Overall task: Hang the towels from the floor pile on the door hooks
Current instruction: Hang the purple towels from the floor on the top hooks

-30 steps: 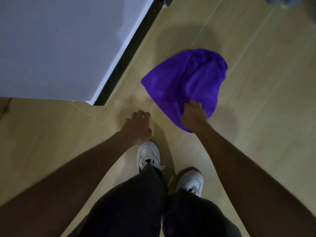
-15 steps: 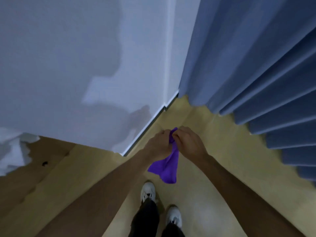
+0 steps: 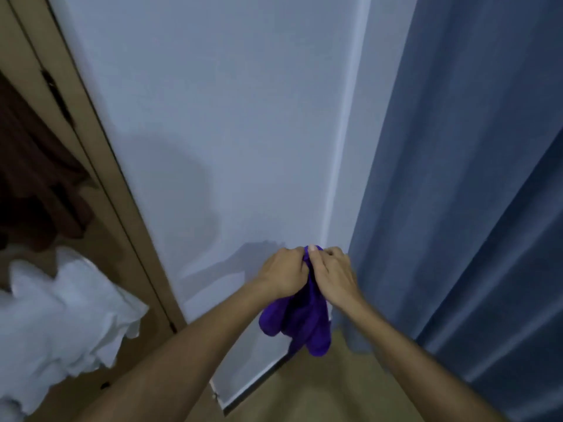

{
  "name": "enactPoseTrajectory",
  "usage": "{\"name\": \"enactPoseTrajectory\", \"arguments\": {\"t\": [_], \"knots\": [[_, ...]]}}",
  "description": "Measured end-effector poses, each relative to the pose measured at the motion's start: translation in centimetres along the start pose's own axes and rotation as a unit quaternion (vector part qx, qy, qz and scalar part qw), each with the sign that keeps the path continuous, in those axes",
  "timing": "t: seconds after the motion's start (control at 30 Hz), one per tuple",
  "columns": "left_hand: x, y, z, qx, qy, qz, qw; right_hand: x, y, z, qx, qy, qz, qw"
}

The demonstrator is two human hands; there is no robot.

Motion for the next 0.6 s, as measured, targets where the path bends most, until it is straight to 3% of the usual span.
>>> {"name": "enactPoseTrajectory", "arguments": {"t": [0.1, 0.27, 0.37, 0.43, 0.53, 0.6], "knots": [[1.1, -5.4, -3.7, 0.018, -0.009, -0.063, 0.998, -5.6, -2.0, 0.5, -0.022, 0.039, 0.054, 0.998], [0.6, -11.5, -9.8, -0.026, -0.036, -0.241, 0.97, -15.6, -3.6, -0.2, -0.101, -0.021, 0.2, 0.974], [-0.7, -15.2, -14.2, -0.051, -0.068, -0.212, 0.974, -20.8, -3.7, -1.4, -0.16, -0.061, 0.174, 0.97], [-2.5, -18.9, -17.3, 0.02, -0.111, -0.141, 0.984, -24.3, -3.2, -2.4, -0.201, -0.094, 0.136, 0.966], [-5.4, -24.4, -22.5, 0.196, -0.12, -0.087, 0.969, -29.9, -1.6, -4.4, -0.264, -0.152, 0.091, 0.948], [-6.8, -25.9, -25.3, 0.187, -0.092, -0.082, 0.975, -33.8, -0.5, -6.0, -0.287, -0.196, 0.066, 0.935]]}}
Point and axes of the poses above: each hand's wrist, its own z-axis towards the middle knuckle, its own y-axis out of the palm, x = y × z, the point moved 6 cm from there along z, towards the middle knuckle, and after that the axes turned 11 degrees about -x, right-handed, at the moved point
